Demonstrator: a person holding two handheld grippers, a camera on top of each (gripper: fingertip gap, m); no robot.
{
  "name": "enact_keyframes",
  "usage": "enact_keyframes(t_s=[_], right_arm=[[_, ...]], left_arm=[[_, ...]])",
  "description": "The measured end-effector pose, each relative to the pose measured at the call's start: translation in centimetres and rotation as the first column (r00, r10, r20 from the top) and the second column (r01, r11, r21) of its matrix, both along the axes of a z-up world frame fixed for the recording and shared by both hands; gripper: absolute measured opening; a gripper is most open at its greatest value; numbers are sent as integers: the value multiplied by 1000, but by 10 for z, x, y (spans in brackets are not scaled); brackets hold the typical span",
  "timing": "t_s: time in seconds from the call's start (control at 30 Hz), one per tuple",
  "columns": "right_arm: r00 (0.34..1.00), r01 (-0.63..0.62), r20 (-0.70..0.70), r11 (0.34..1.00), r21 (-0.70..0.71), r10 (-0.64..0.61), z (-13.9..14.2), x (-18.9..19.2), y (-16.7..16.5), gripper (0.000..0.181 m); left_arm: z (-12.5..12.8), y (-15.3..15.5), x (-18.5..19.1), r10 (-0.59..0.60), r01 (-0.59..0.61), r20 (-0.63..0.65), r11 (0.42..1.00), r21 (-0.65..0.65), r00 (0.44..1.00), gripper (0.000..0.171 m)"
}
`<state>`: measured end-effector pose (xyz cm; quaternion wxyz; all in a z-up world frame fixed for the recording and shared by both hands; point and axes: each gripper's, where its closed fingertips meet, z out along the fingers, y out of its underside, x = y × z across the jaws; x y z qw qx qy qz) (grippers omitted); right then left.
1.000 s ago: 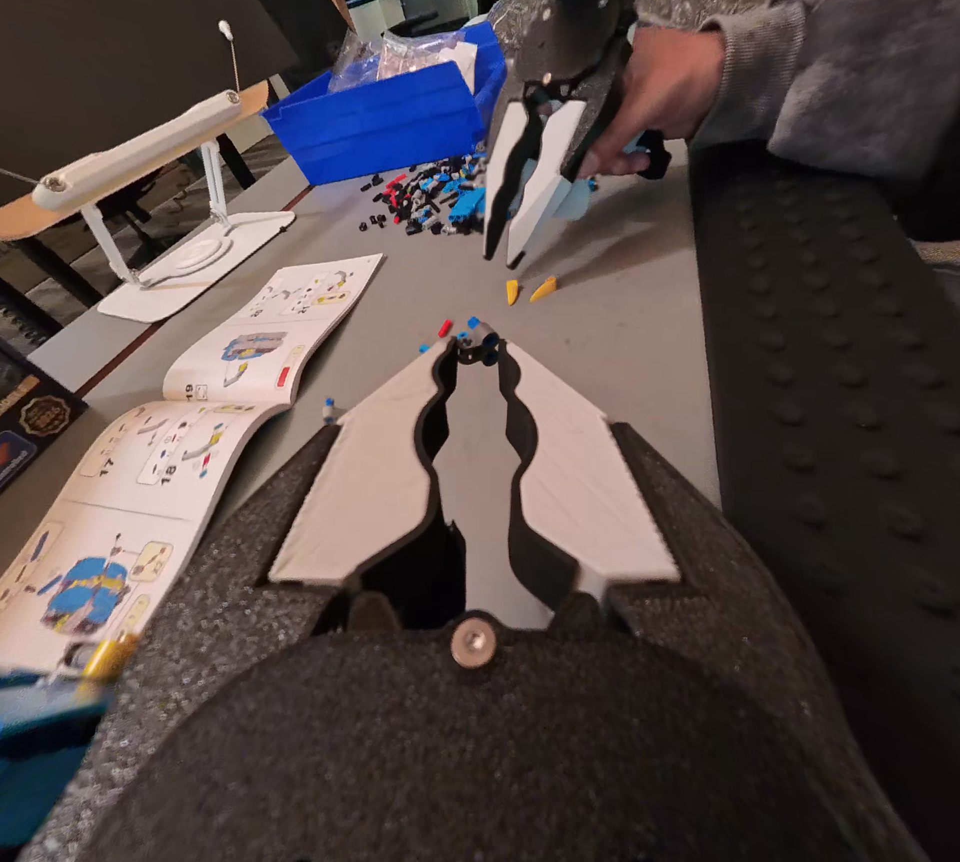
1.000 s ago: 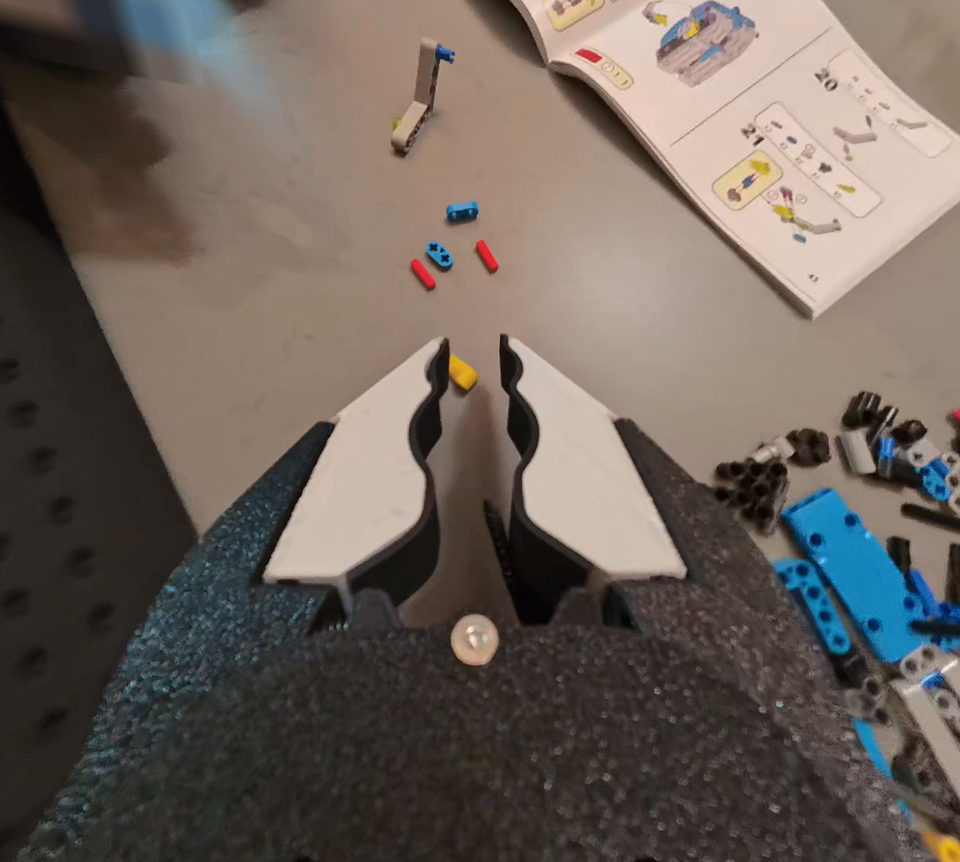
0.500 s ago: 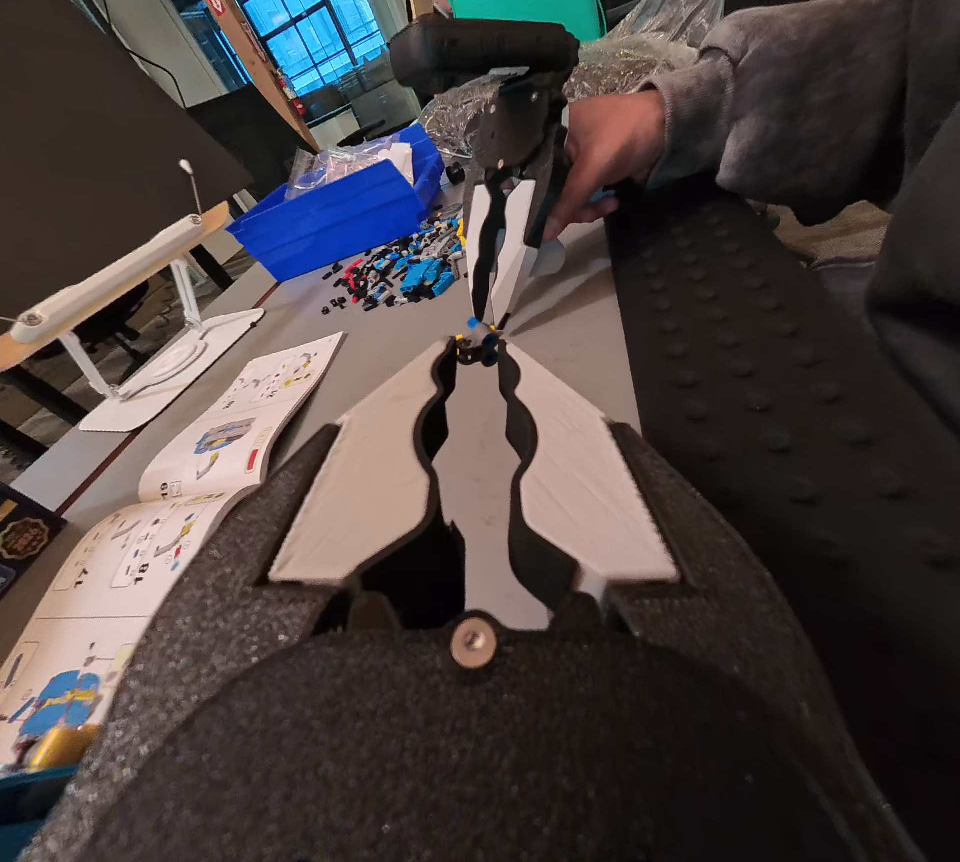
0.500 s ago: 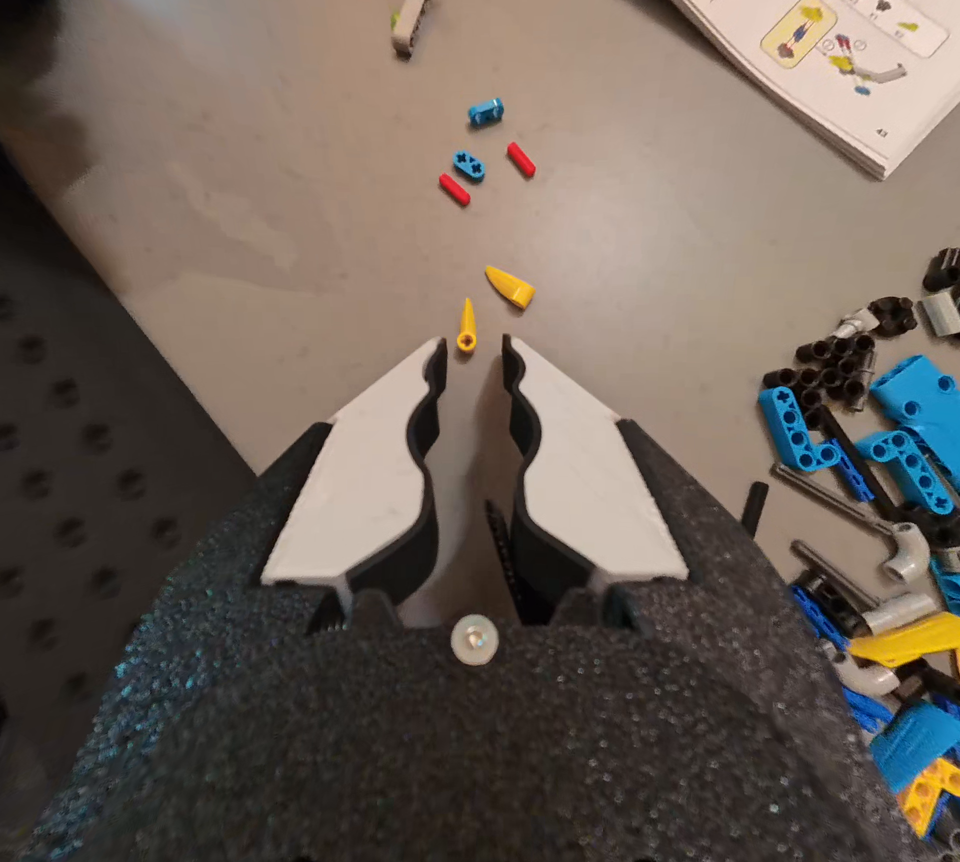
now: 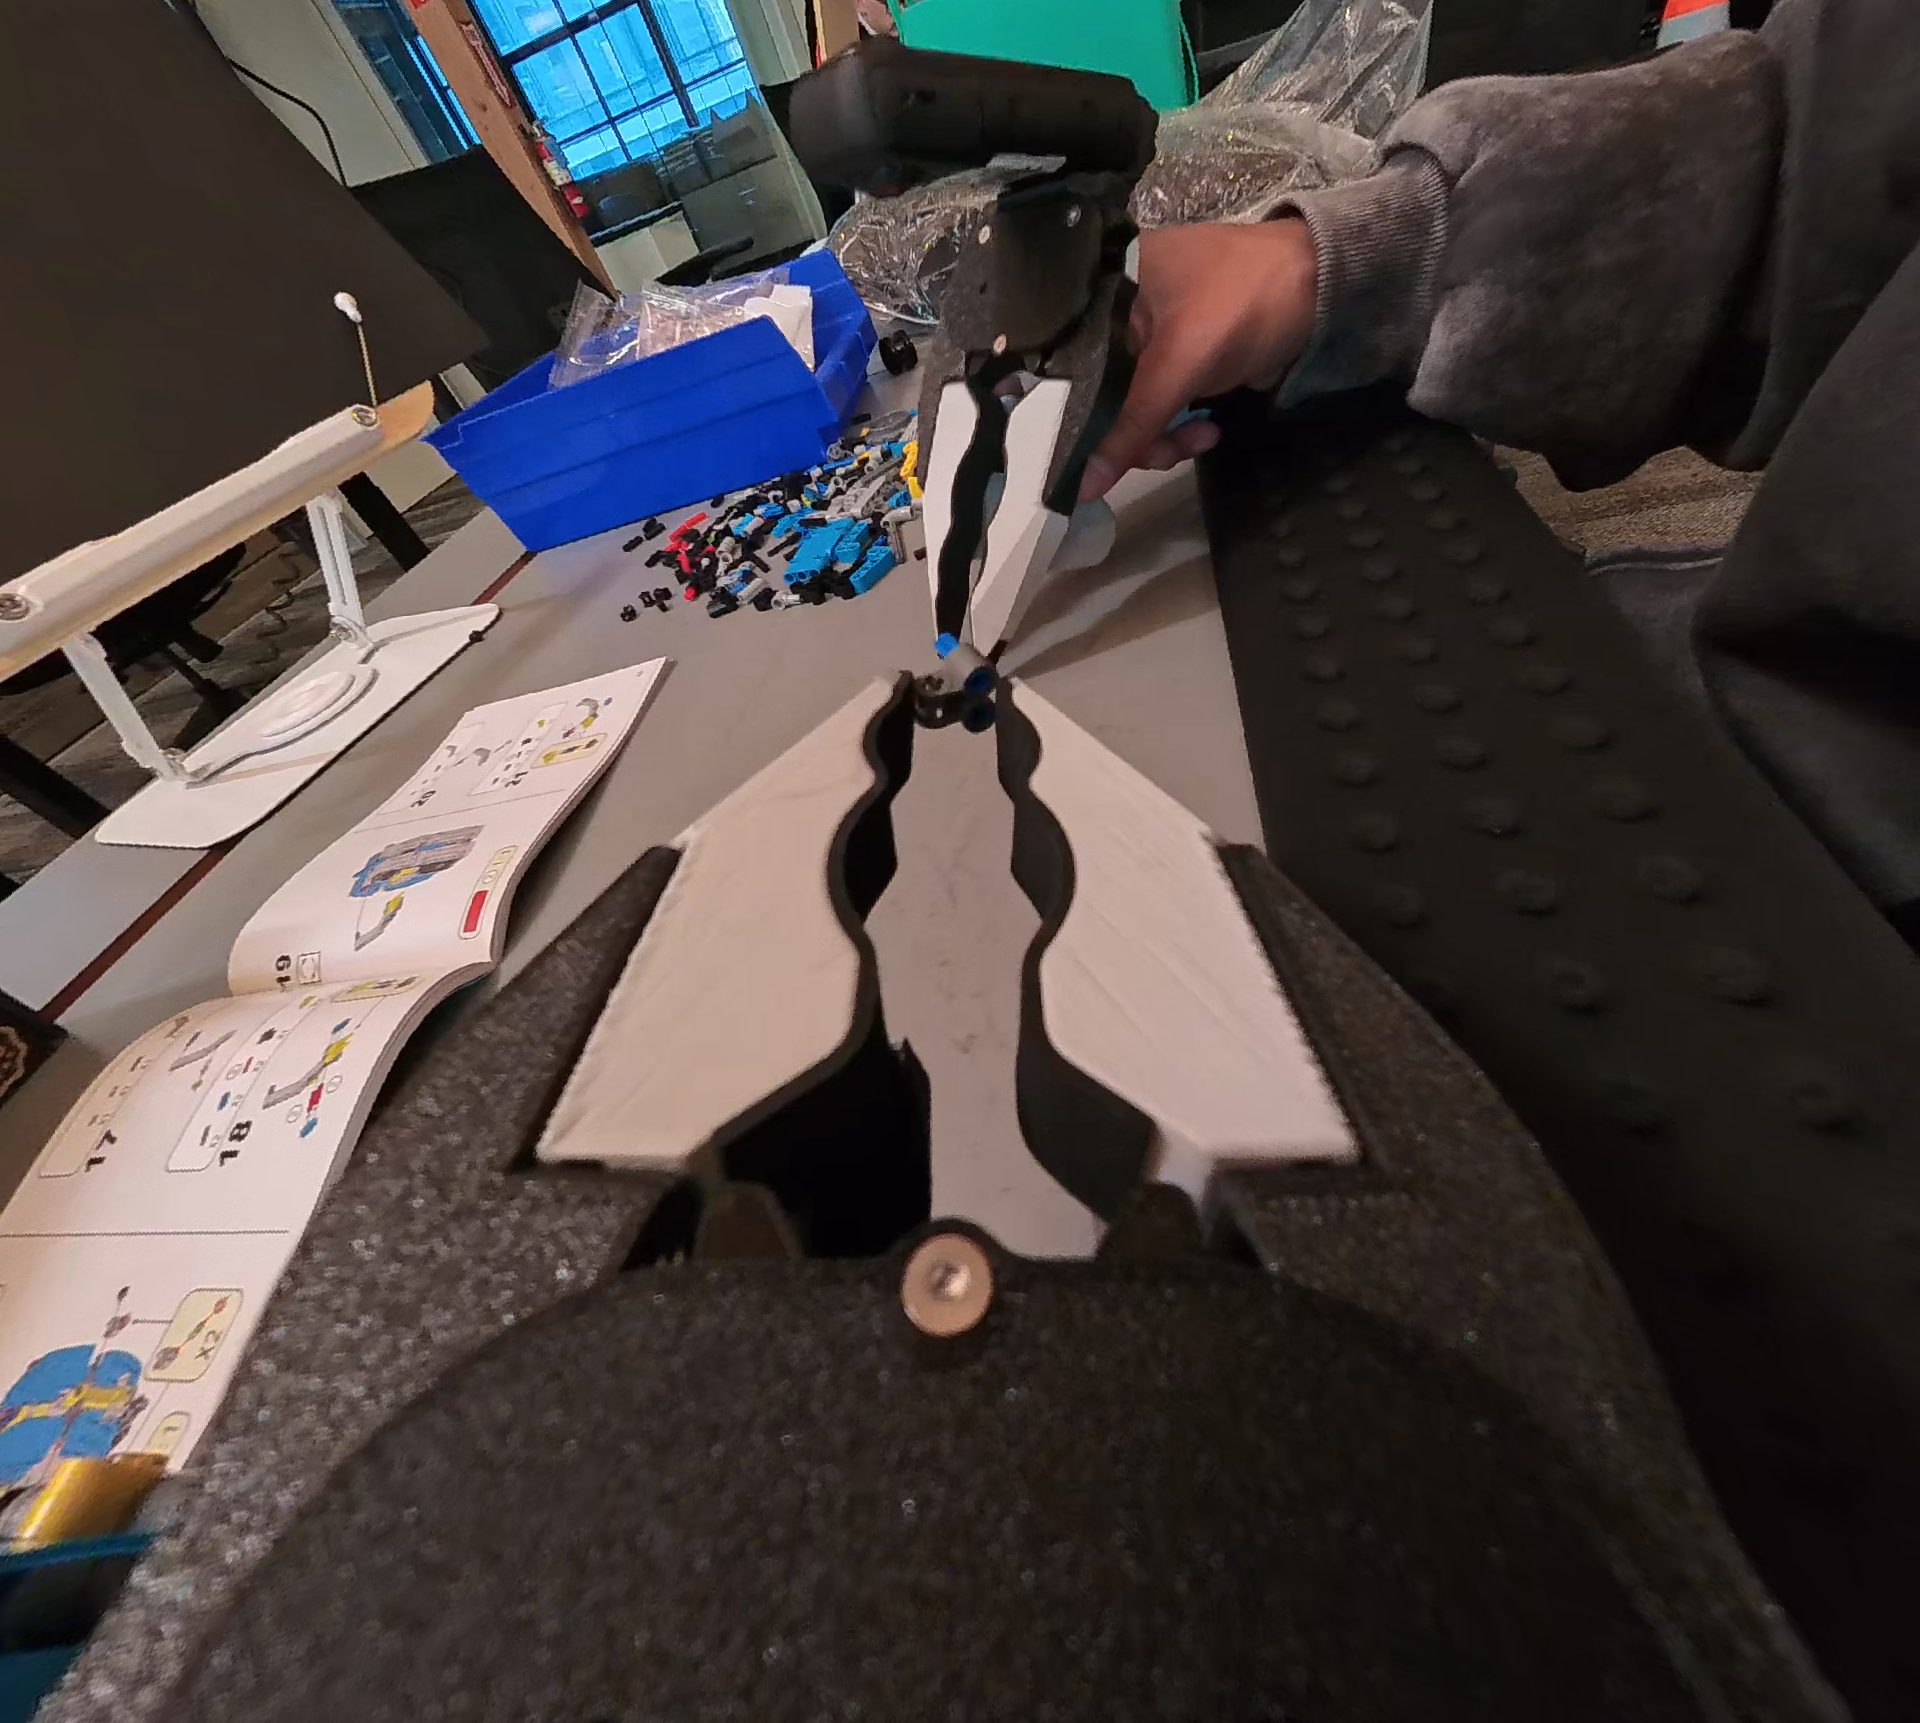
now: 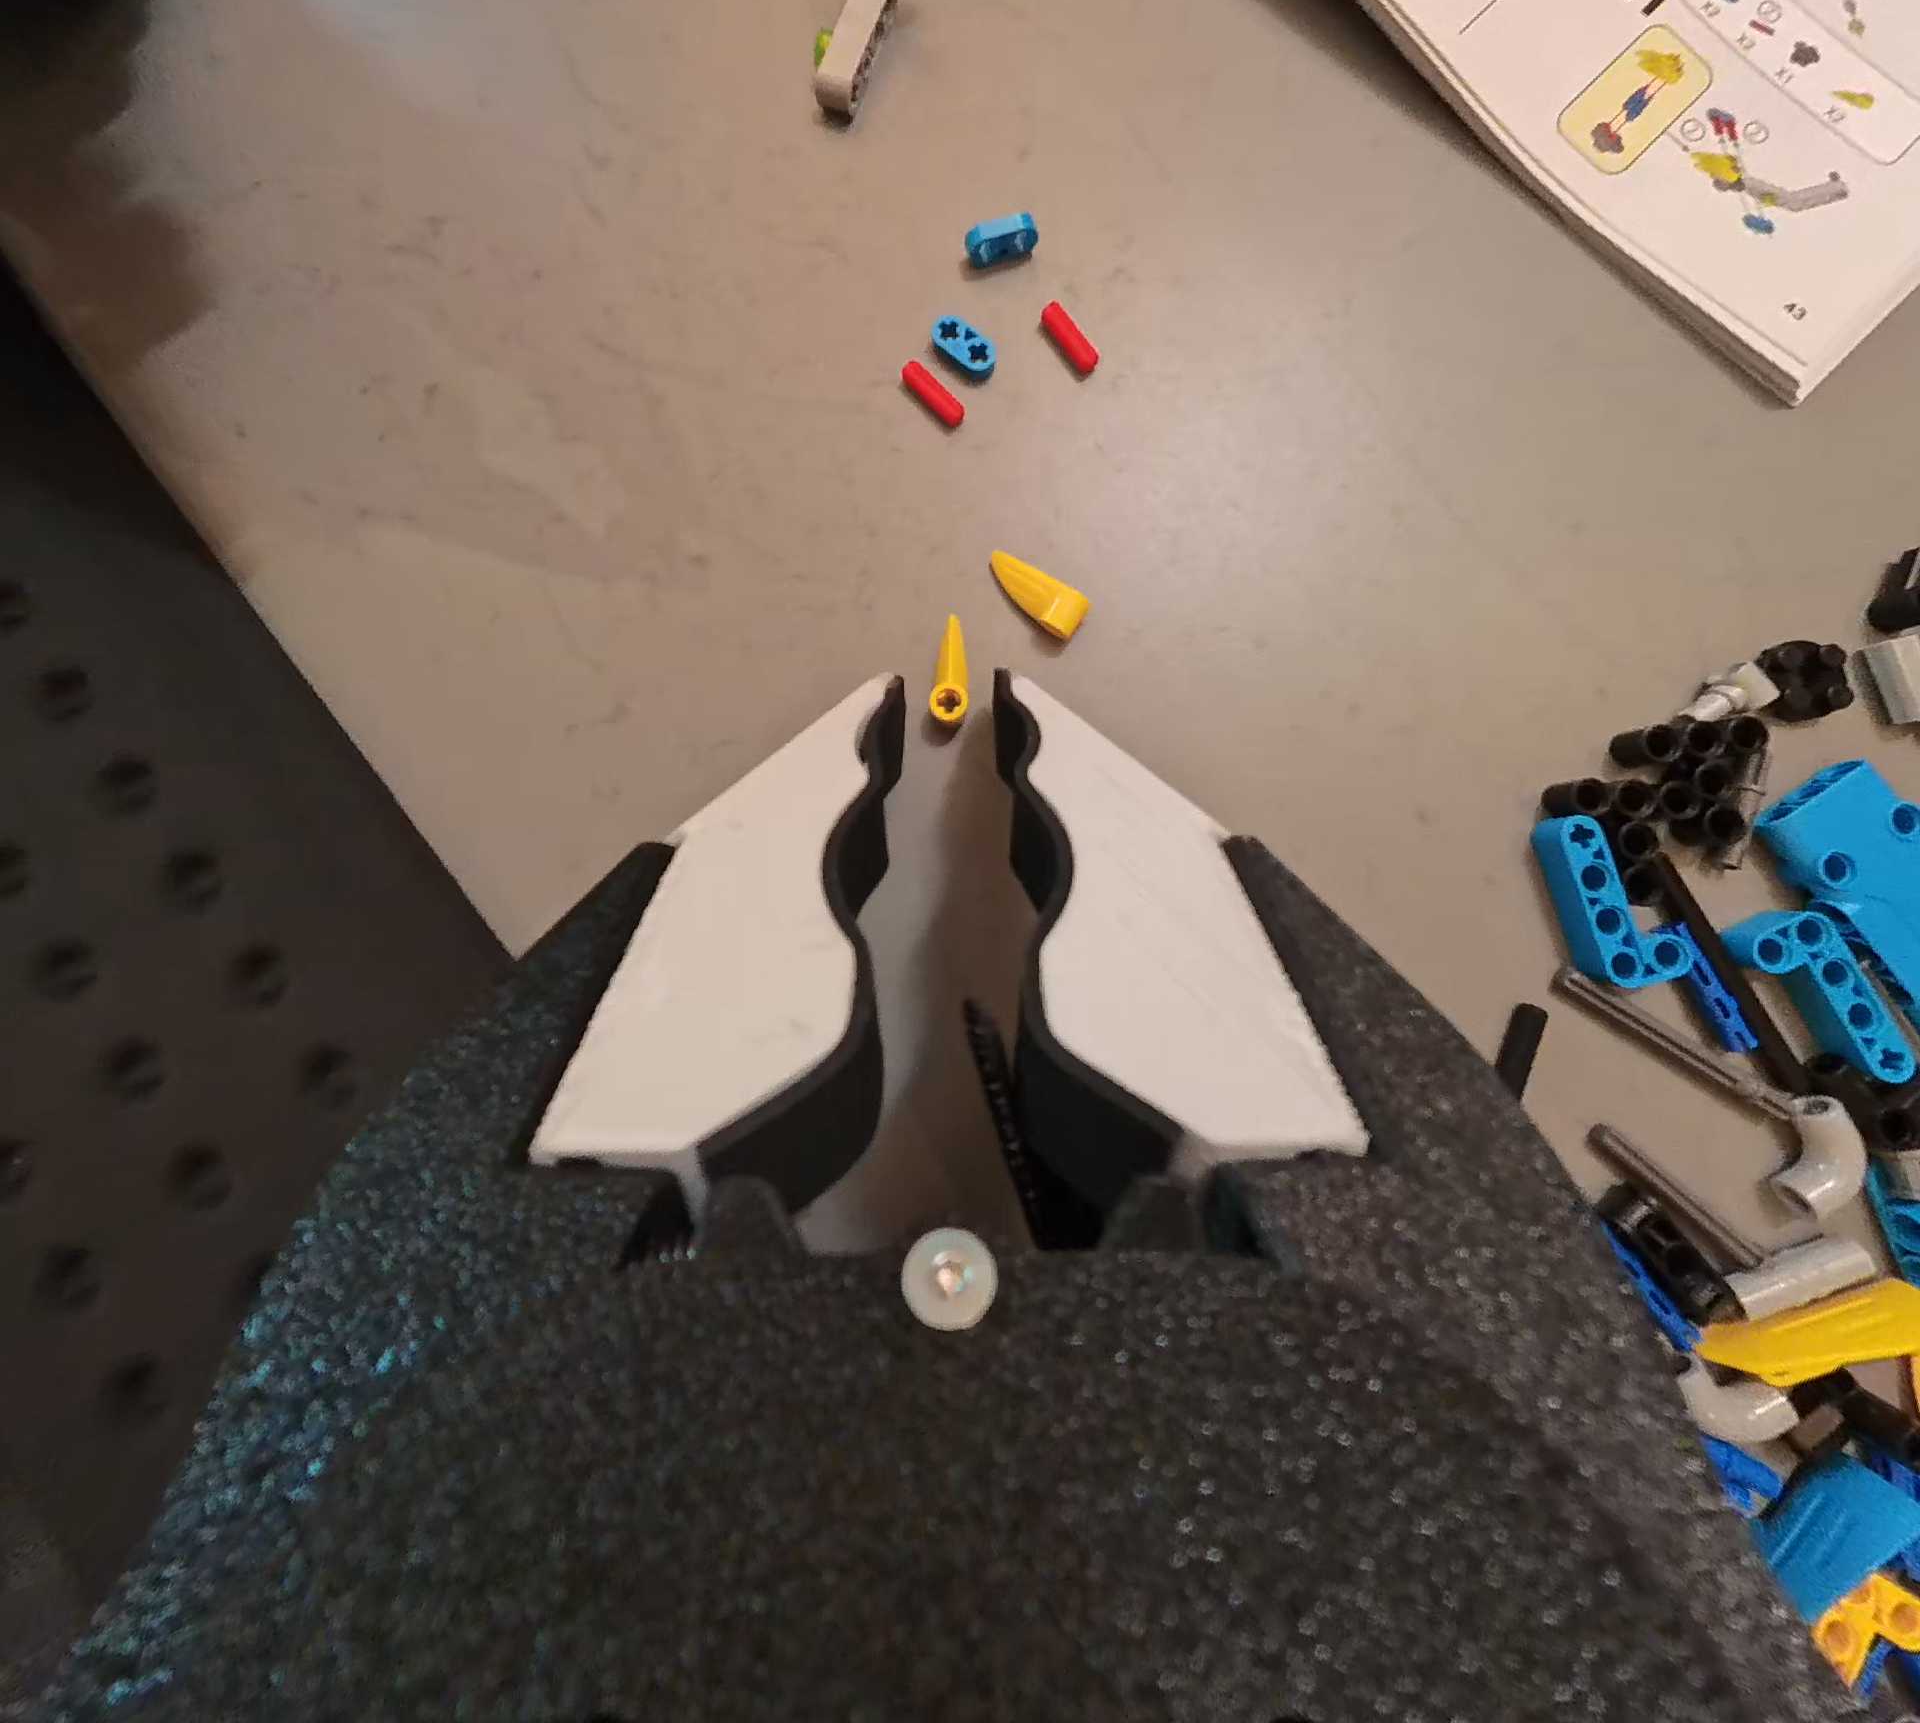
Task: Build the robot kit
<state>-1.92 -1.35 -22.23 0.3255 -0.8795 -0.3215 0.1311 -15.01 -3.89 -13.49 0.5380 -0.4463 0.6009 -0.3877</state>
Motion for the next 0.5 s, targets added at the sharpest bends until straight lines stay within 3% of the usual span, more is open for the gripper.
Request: enact_keyframes(t_s=[0.5], right_arm=[[999, -35, 12, 999, -38, 36, -8, -4, -3, 7]], left_arm=[[3, 2, -1, -10, 11, 12, 999, -37, 1000, 15]])
